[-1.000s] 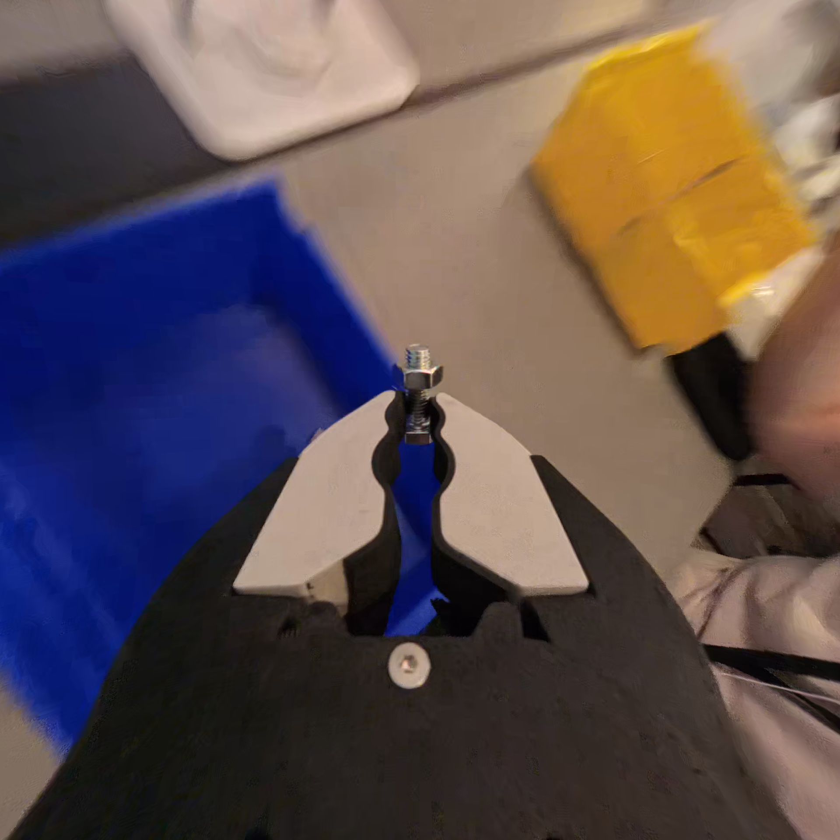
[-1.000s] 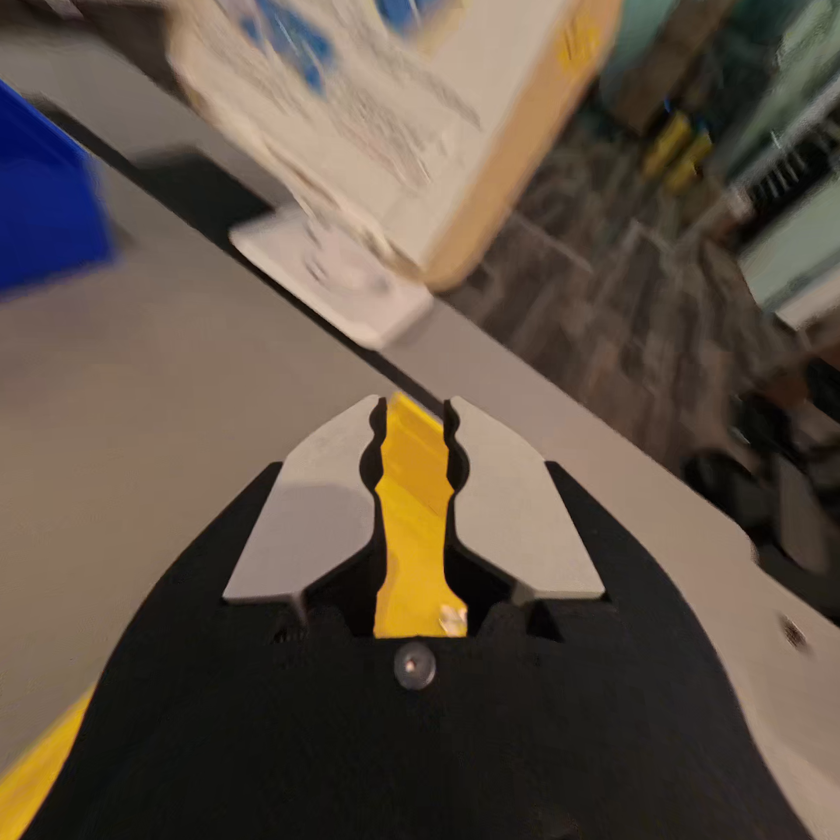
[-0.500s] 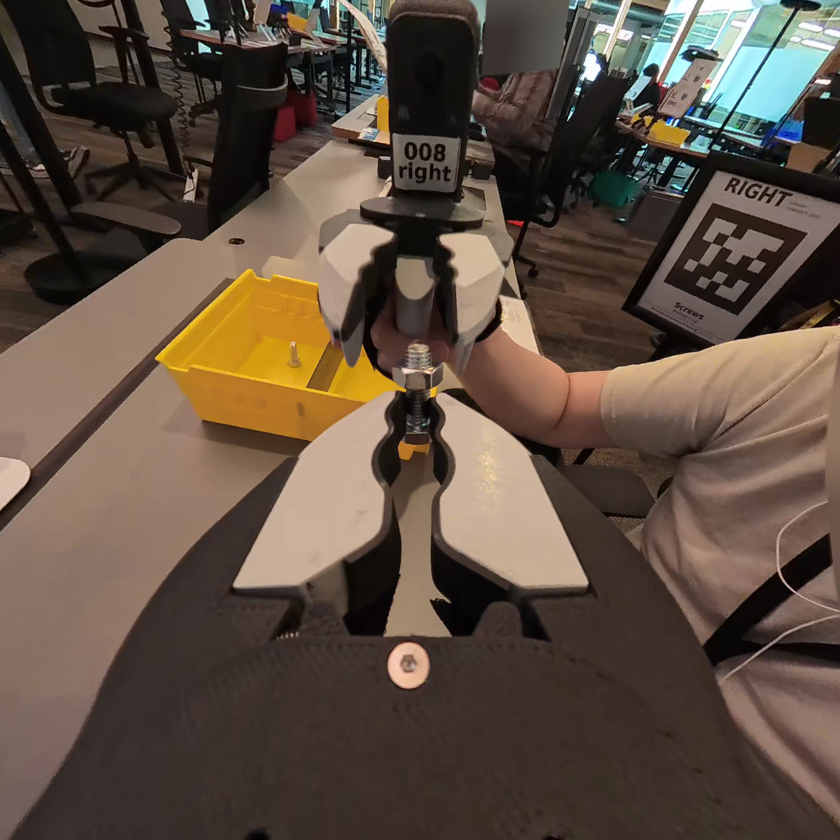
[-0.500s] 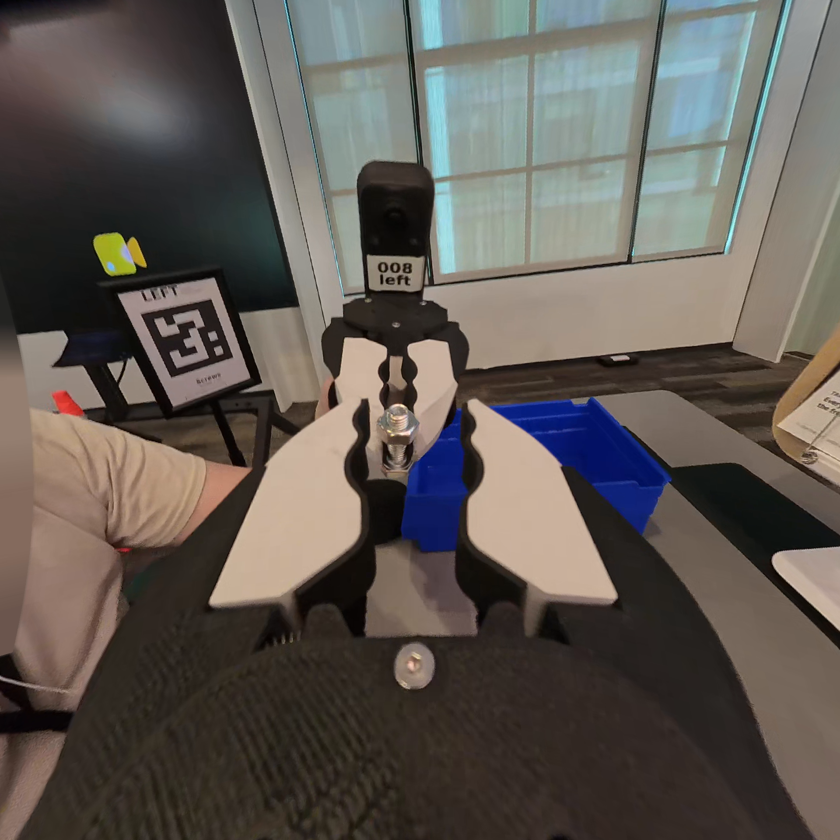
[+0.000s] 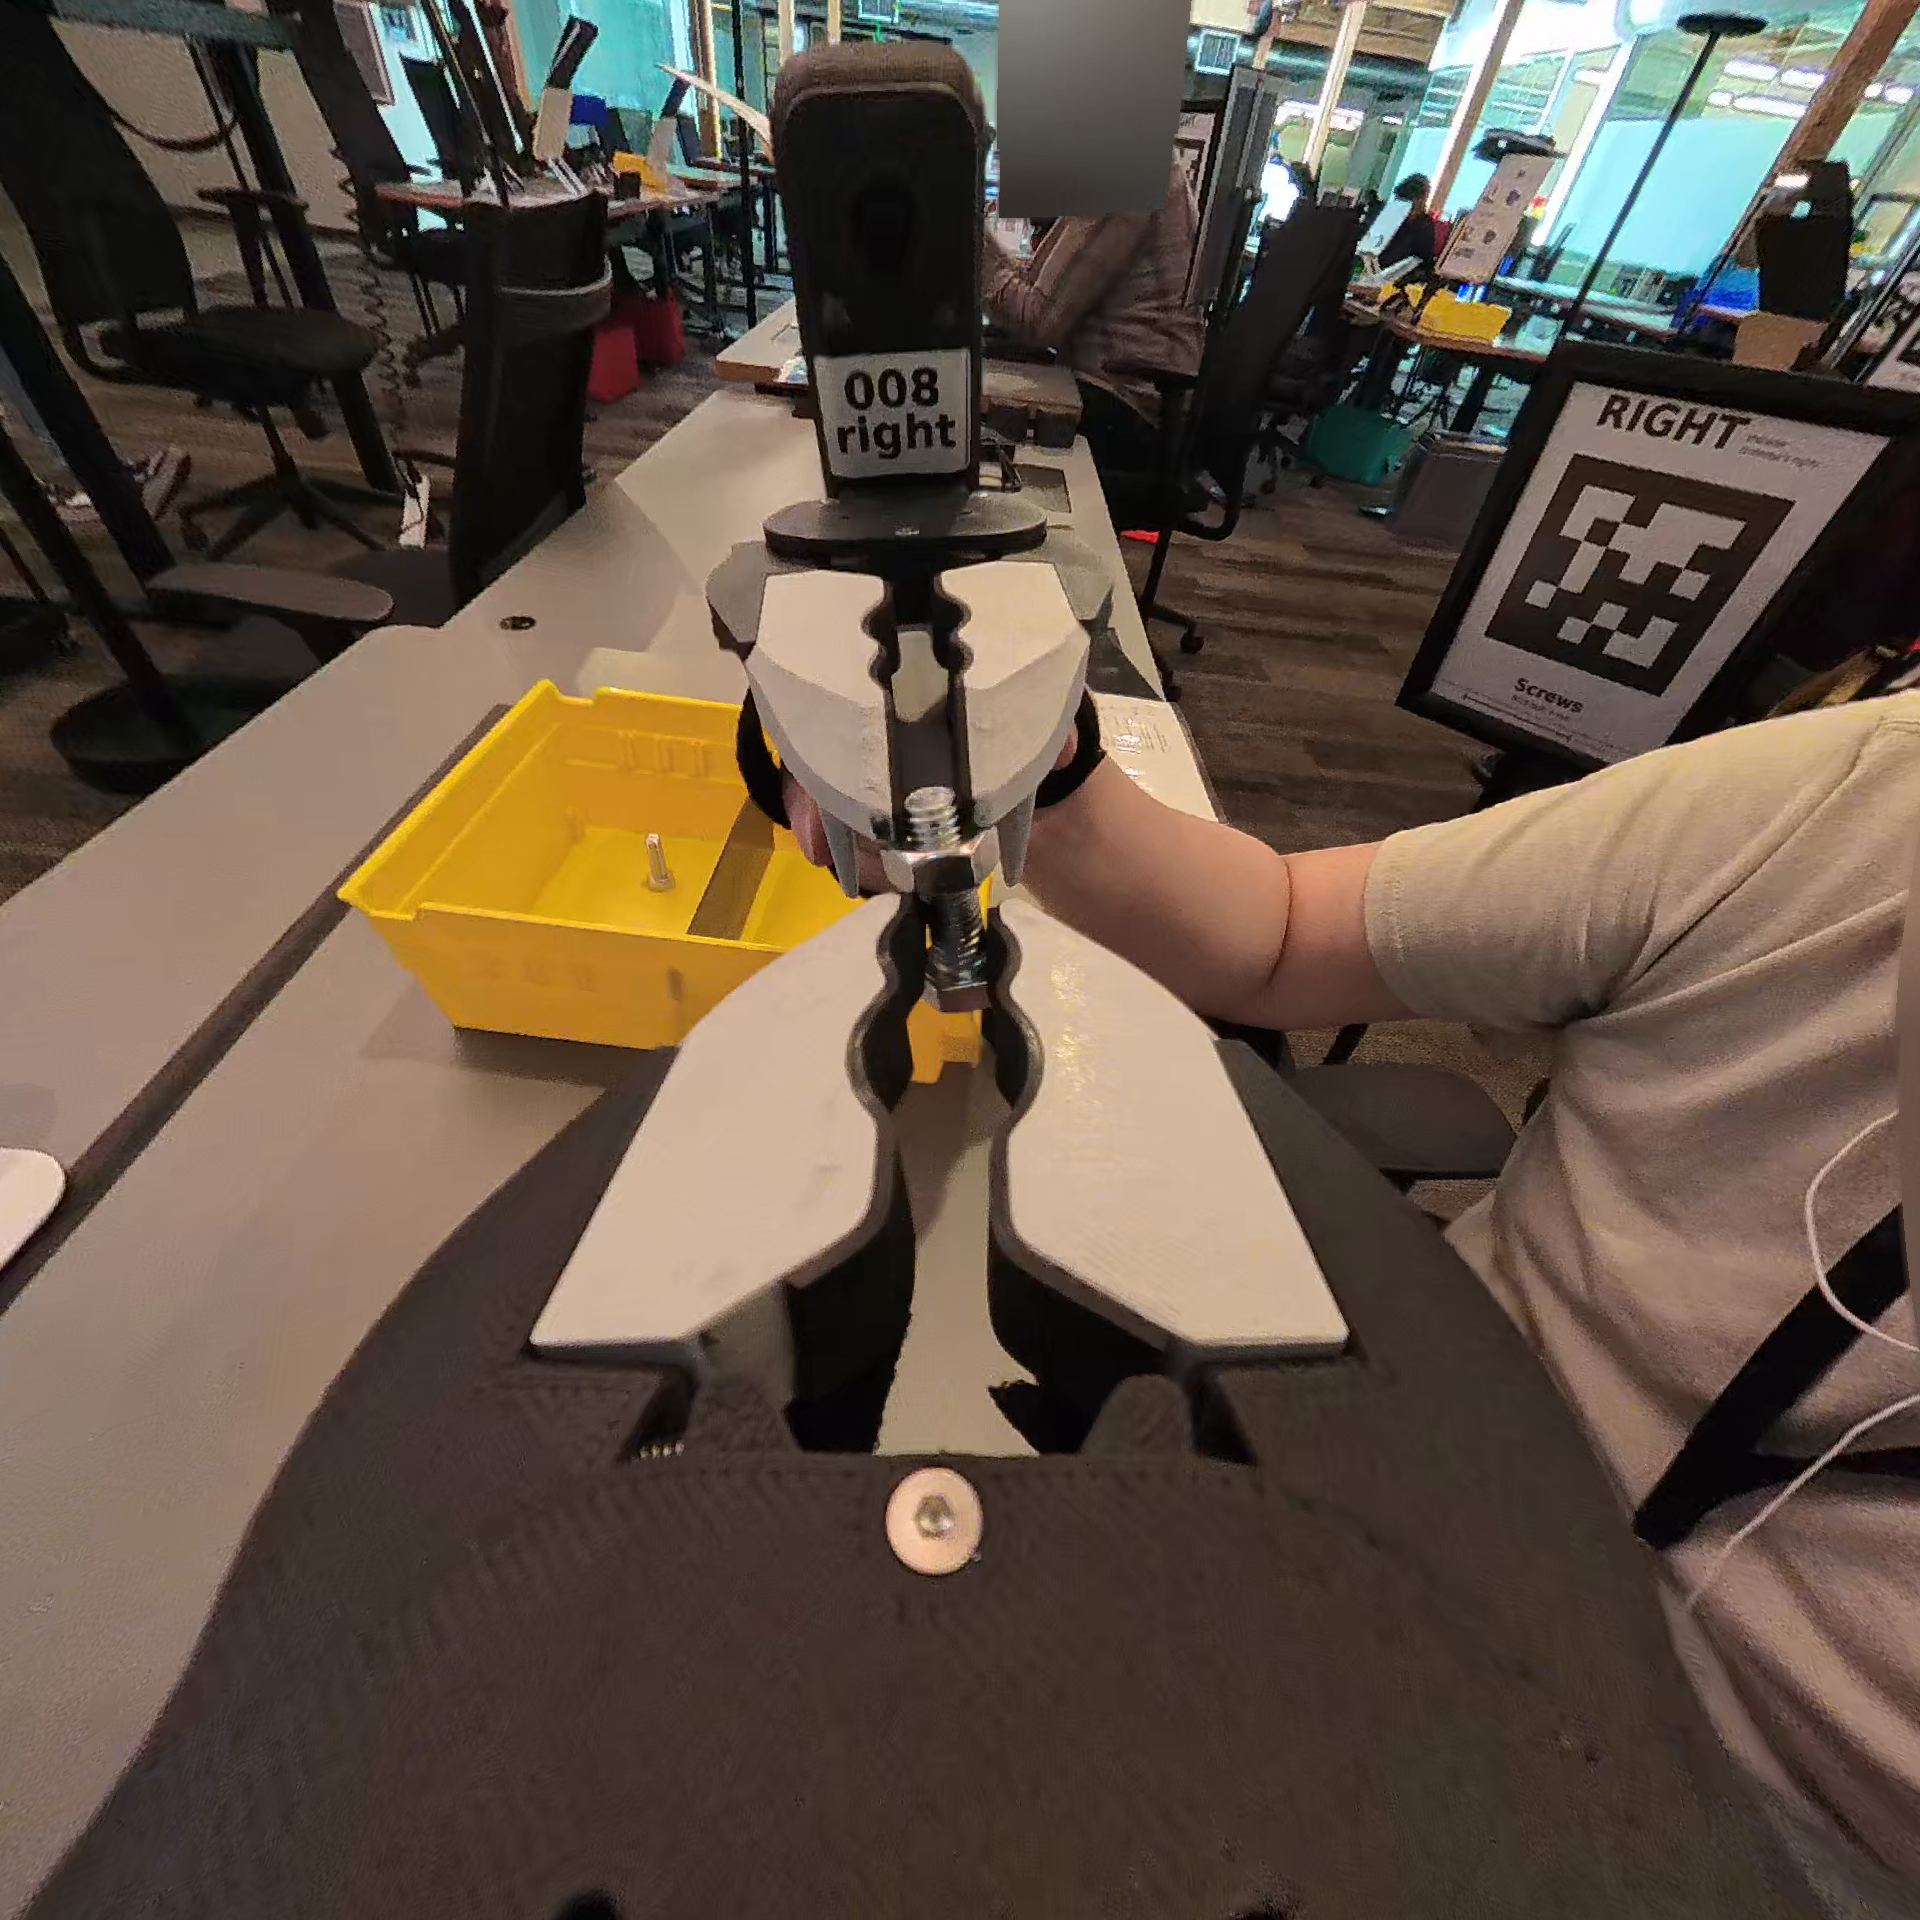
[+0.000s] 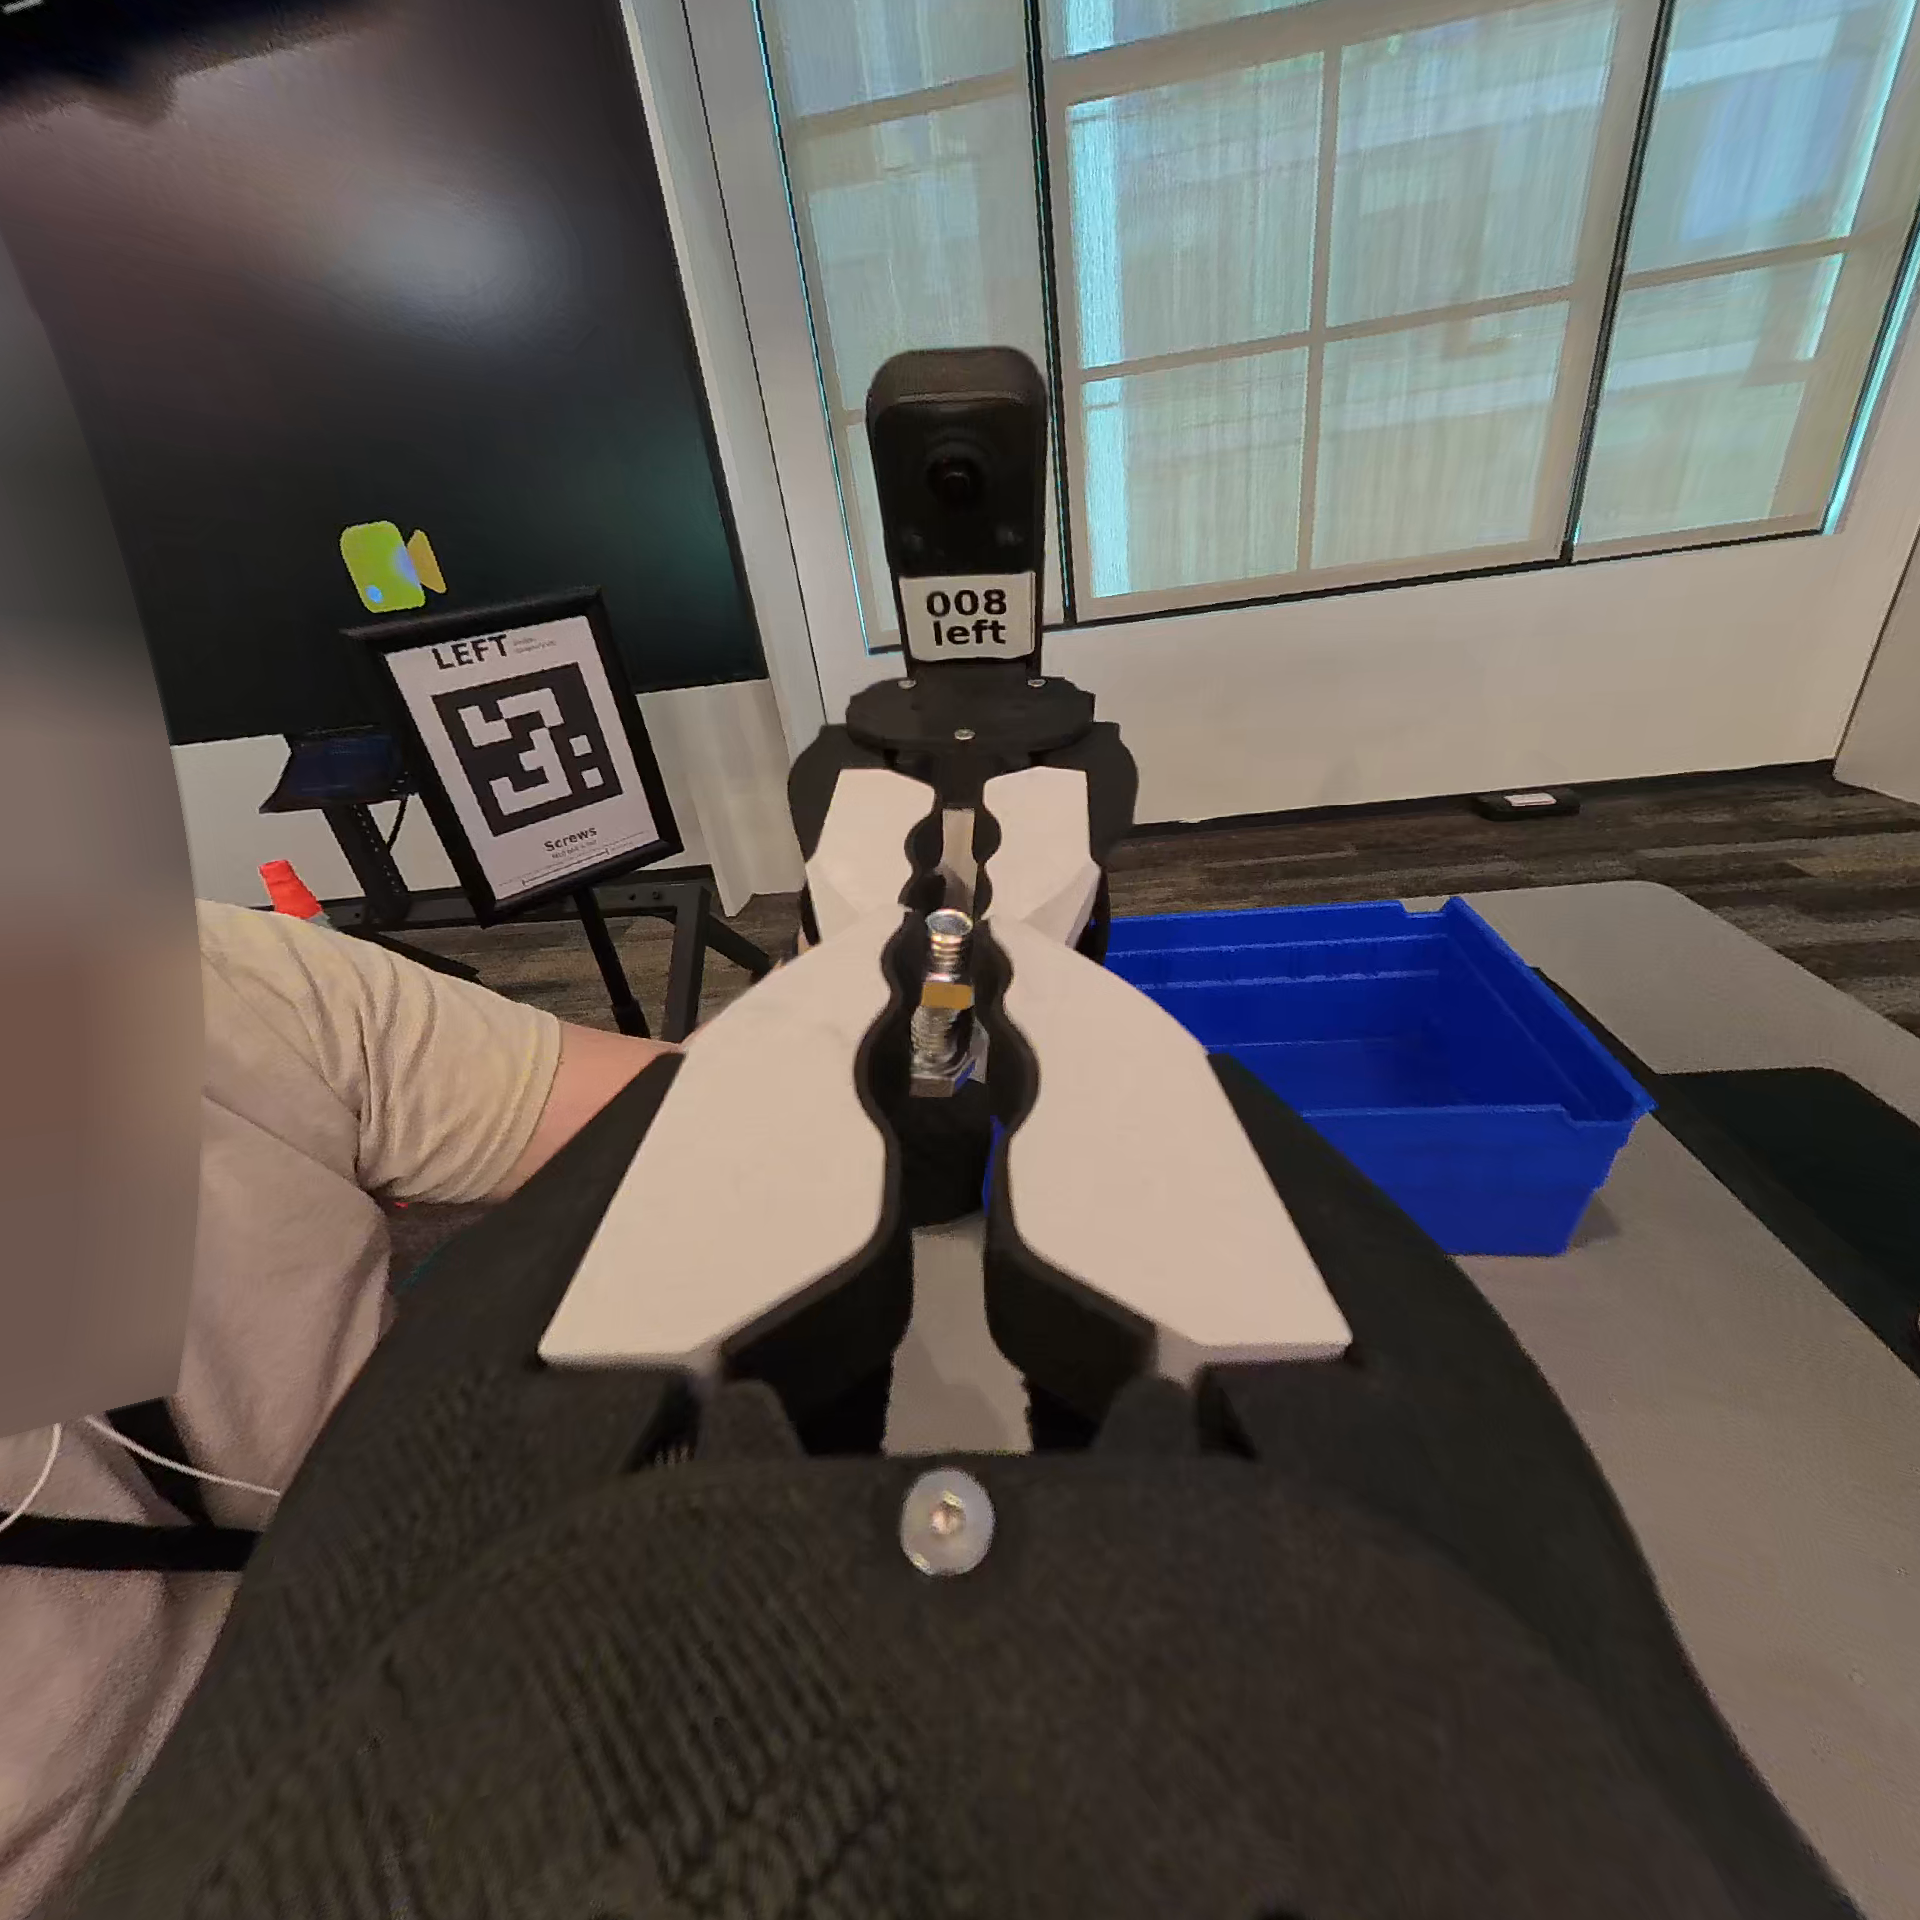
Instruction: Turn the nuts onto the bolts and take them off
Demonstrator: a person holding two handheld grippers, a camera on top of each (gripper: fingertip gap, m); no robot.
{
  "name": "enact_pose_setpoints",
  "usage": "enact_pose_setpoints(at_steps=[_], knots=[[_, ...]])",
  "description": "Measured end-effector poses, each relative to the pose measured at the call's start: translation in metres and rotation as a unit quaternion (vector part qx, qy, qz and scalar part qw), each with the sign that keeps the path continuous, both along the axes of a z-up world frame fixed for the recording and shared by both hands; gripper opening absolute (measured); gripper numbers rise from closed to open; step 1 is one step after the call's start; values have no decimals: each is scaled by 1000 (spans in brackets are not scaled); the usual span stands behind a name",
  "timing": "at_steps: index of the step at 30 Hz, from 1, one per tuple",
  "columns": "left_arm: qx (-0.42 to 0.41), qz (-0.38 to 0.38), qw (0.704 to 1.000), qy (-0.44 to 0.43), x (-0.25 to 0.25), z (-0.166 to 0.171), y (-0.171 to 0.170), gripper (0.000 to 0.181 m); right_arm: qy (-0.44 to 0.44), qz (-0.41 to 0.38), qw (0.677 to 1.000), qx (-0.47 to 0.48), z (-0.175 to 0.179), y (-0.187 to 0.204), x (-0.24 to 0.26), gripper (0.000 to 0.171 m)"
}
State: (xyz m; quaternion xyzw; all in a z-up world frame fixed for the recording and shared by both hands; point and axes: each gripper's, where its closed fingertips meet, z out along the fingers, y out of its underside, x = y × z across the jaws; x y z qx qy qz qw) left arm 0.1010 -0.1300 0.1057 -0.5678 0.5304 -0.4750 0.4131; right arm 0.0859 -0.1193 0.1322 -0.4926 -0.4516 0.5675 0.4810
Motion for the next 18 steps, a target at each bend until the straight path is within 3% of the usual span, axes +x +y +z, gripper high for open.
enact_pose_setpoints(at_steps=[7,10,13,18], knots=[[21,15,1000,11,5,-12,5,44,-11,-21,999,33,-2,1,-4,9],[14,11,1000,18,6,-17,6,39,-9,-36,998,46,0,2,-2,9],[16,13,1000,2,8,-14,7,21,-3,-71,996,63,4,8,0,9],[60,61,996,0,10,-13,17,23,-6,-121,985,119,11,7,2,10]])
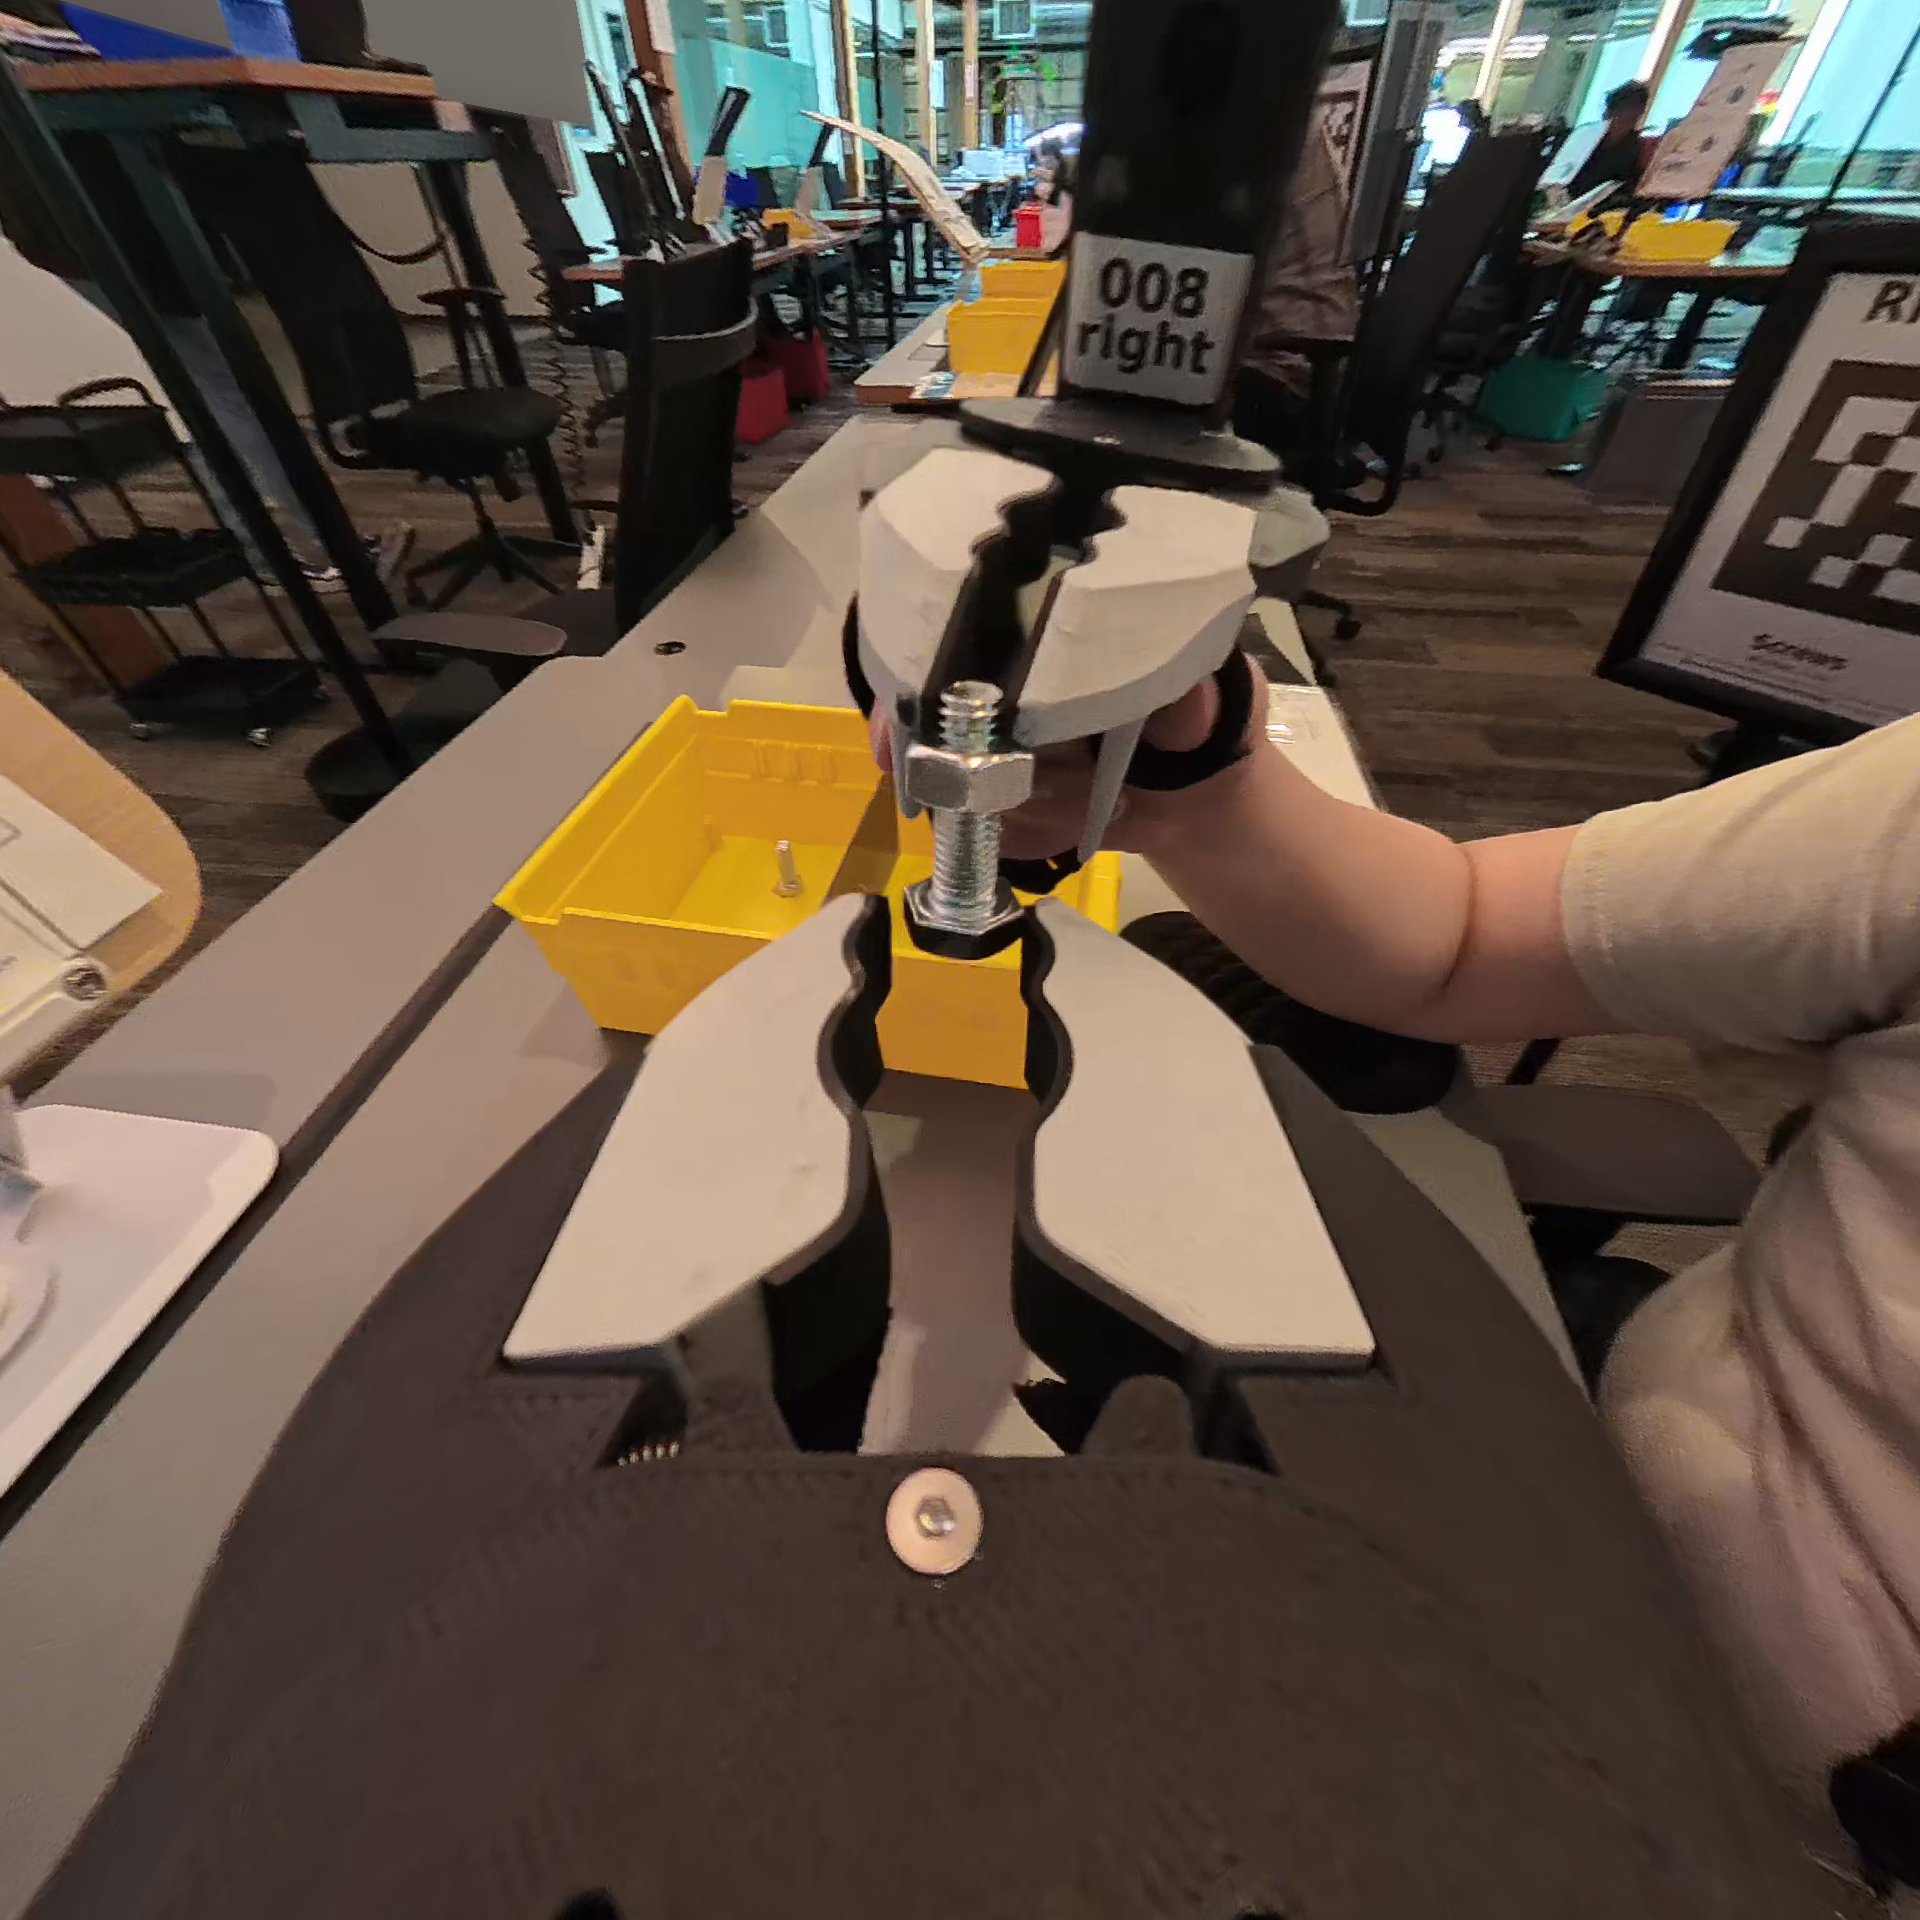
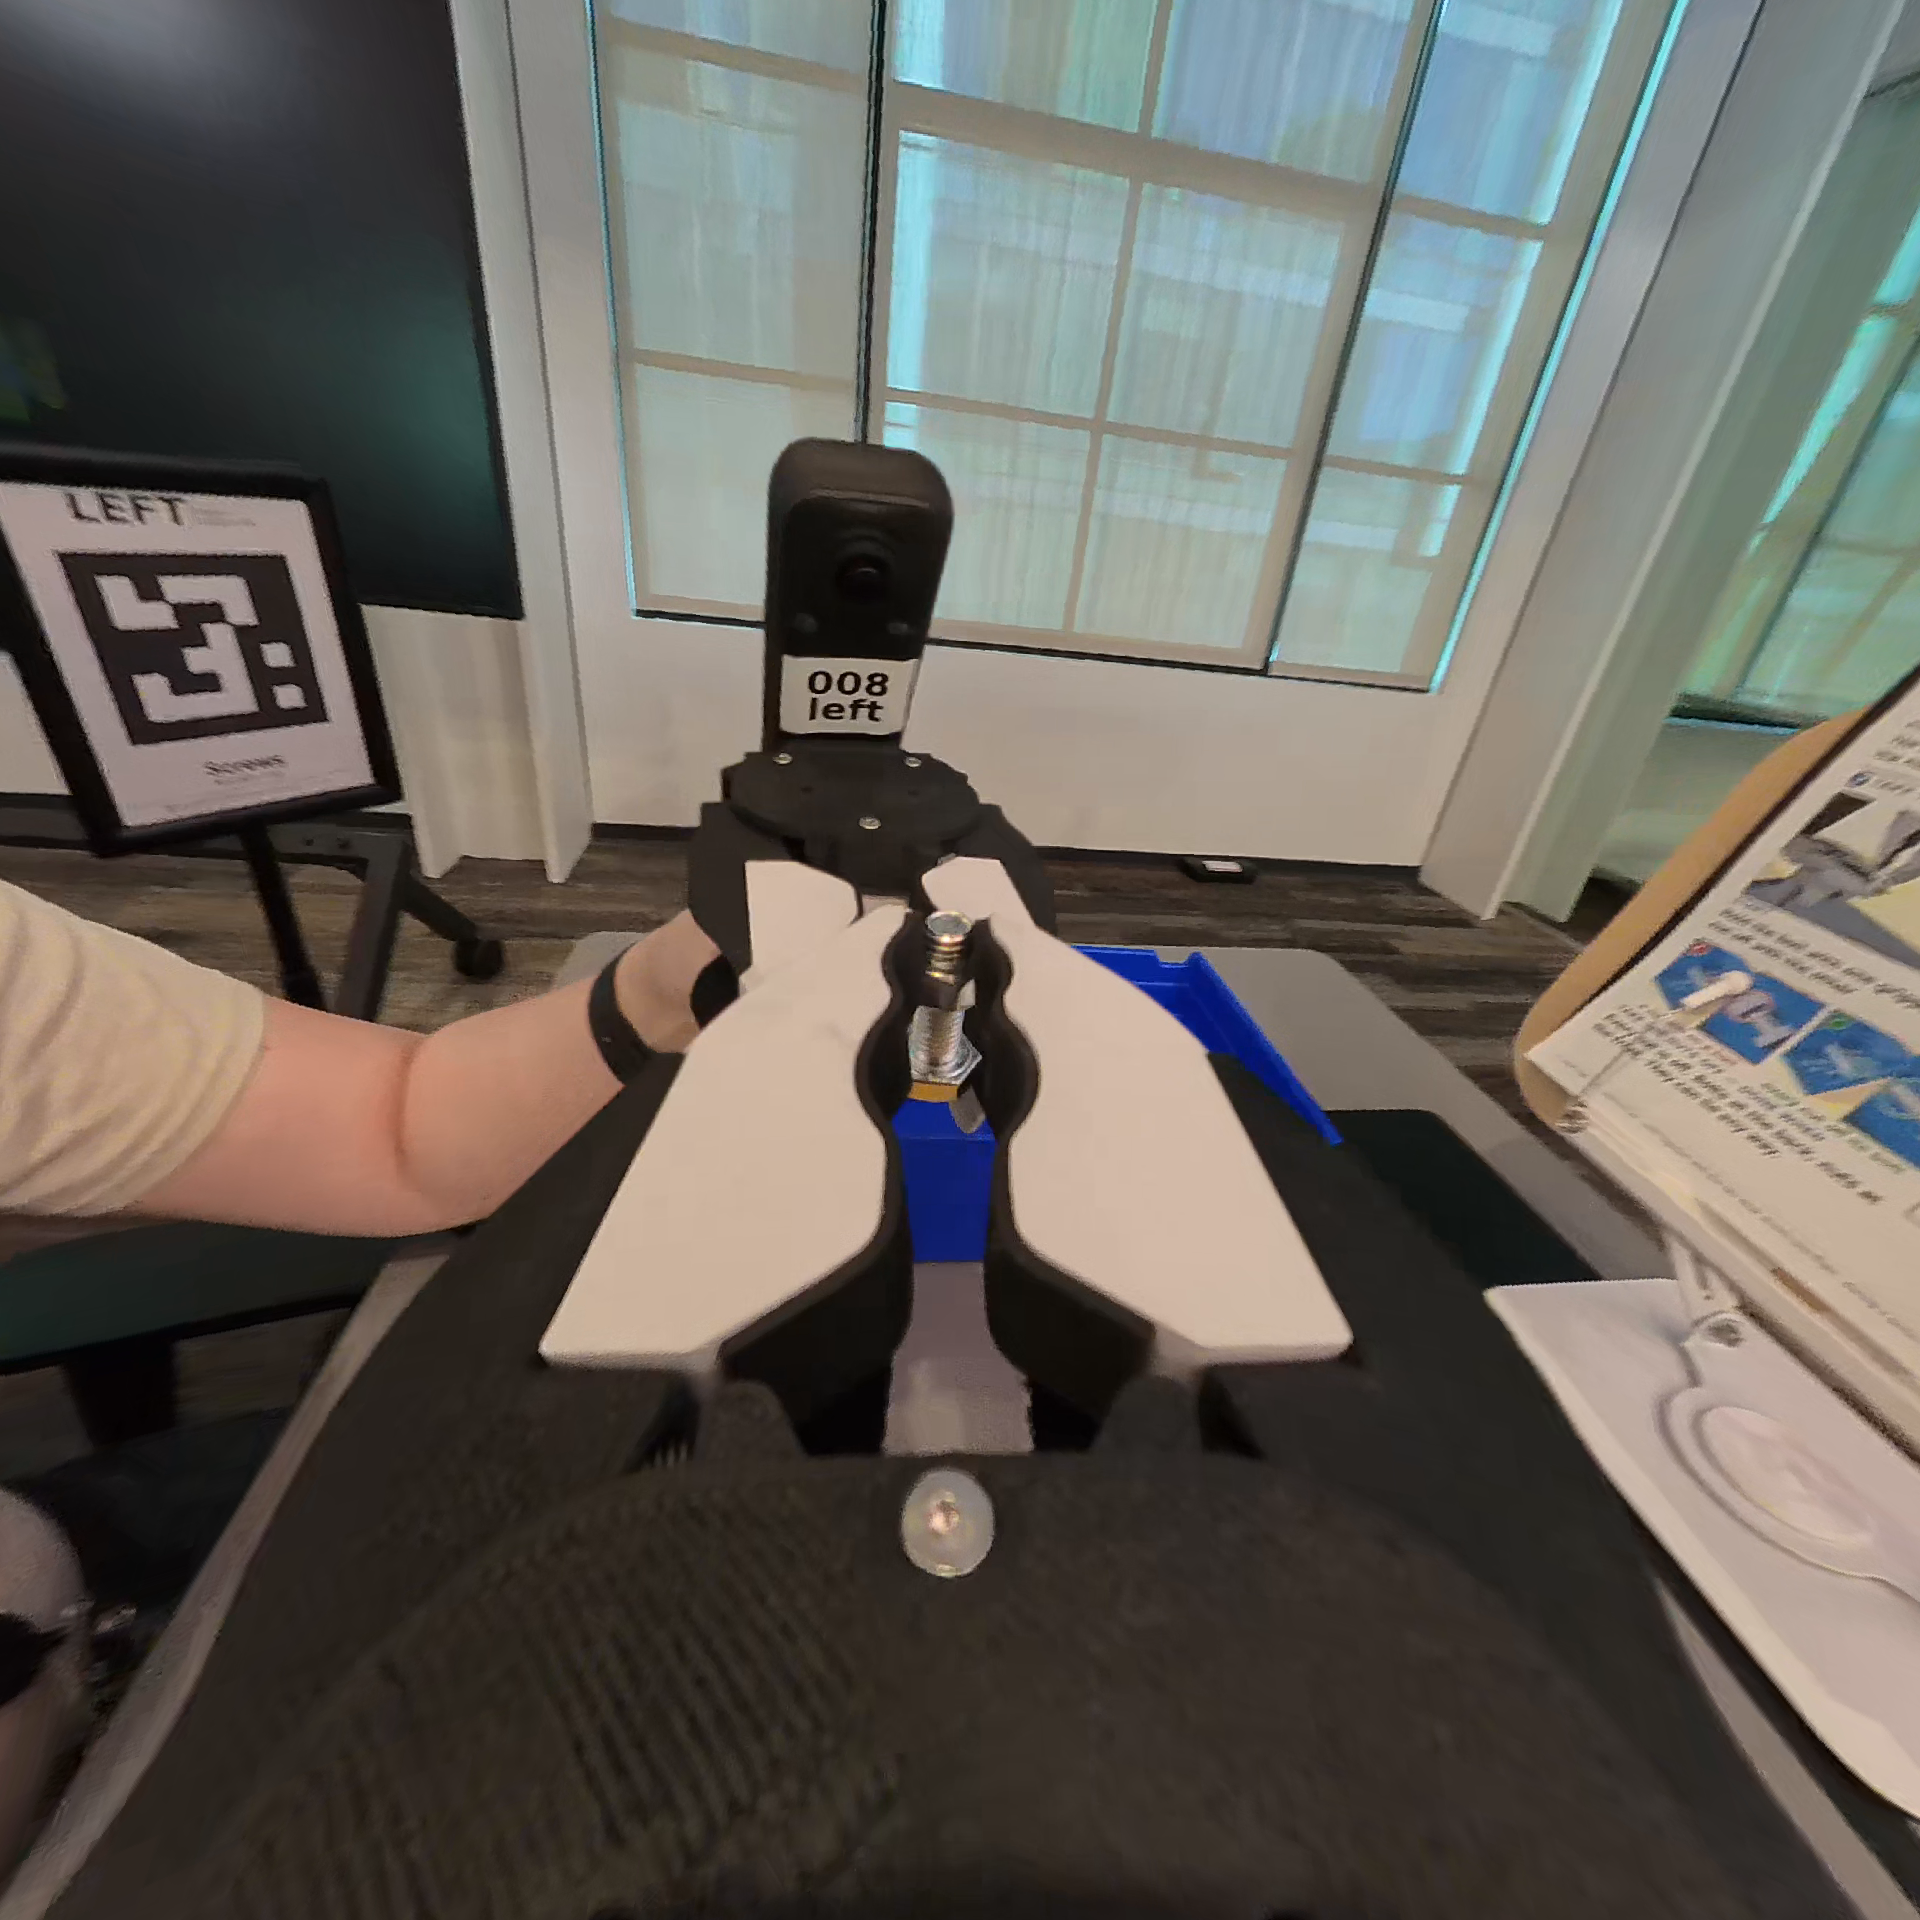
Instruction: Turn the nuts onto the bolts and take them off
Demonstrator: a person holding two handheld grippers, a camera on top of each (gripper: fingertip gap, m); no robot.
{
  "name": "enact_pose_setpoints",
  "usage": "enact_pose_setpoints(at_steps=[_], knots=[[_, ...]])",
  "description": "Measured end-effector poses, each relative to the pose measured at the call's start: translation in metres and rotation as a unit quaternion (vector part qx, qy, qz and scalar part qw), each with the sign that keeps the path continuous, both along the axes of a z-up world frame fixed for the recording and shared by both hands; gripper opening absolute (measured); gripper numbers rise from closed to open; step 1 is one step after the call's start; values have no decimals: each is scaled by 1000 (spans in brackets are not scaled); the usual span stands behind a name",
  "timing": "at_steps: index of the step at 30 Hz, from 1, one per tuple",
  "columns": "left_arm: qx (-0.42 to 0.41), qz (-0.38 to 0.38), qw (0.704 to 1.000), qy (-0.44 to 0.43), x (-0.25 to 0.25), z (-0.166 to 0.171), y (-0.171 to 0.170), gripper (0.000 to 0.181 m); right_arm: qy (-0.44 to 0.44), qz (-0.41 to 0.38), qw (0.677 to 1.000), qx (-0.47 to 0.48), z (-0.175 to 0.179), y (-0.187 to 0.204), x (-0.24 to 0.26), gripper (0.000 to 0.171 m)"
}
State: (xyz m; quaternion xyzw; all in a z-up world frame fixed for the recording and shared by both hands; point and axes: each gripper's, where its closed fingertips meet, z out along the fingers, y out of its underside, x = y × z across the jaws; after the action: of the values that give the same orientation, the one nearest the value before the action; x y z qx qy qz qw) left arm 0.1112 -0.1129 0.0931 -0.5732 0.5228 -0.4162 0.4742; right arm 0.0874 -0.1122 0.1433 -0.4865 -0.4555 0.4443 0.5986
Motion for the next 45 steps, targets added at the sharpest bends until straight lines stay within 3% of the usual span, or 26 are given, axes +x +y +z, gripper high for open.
enact_pose_setpoints(at_steps=[20,29,31,38,45], knots=[[32,28,999,-24,0,6,1,25,5,-39,999,16,5,2,0,9],[16,44,998,-29,-2,7,8,35,-6,-40,999,18,2,3,-1,9],[1,30,999,-26,-2,4,6,47,-9,-40,999,18,1,3,-2,10],[-14,2,999,-31,-1,3,1,62,-13,-38,999,16,-1,3,-3,10],[-6,5,1000,-24,3,-2,2,62,-14,-41,999,19,-2,3,-5,10]])
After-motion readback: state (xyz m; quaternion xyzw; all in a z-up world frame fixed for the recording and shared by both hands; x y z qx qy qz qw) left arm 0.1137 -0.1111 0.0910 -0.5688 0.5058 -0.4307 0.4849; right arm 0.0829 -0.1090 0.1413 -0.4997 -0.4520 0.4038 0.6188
